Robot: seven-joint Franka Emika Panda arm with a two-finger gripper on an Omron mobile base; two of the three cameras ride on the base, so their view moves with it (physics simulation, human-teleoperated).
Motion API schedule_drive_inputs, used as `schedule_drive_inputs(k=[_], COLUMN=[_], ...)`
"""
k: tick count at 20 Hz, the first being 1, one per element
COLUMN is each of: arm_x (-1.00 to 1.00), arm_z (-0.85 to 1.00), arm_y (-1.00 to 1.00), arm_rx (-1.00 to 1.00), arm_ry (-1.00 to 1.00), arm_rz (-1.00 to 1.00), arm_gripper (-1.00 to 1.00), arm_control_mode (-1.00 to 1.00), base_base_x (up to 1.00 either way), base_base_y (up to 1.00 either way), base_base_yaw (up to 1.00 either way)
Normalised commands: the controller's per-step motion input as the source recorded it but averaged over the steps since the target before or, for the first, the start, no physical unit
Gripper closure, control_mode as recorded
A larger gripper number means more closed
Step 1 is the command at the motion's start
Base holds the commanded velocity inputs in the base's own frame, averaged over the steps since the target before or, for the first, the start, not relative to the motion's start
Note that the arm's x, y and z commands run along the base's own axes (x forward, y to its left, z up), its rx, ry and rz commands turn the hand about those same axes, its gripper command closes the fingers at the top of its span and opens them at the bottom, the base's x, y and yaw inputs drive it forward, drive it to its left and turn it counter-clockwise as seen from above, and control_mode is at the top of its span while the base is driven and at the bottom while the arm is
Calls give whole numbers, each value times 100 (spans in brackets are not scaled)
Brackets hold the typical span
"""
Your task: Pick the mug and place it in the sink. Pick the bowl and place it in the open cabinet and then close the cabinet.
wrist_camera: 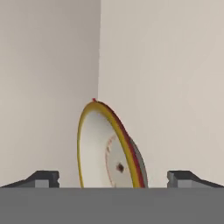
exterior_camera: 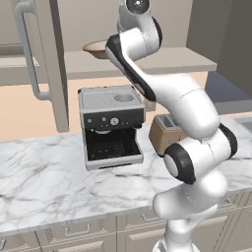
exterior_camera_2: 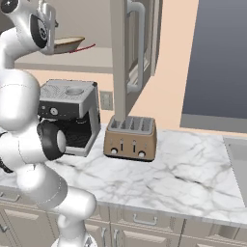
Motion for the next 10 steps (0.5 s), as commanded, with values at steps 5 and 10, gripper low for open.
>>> schedule_drive_inputs(k=[5,10], arm_x=[-82,-99], arm_z=[-2,-3], arm_y=[-44,-37], arm_rx=[22,18], arm_ry=[1,-3], arm_rz=[-17,-12], arm_gripper=[-100,-100], arm_control_mode=[-100,-100], base_base_x=[0,0], base_base_y=[0,0], base_base_yaw=[0,0])
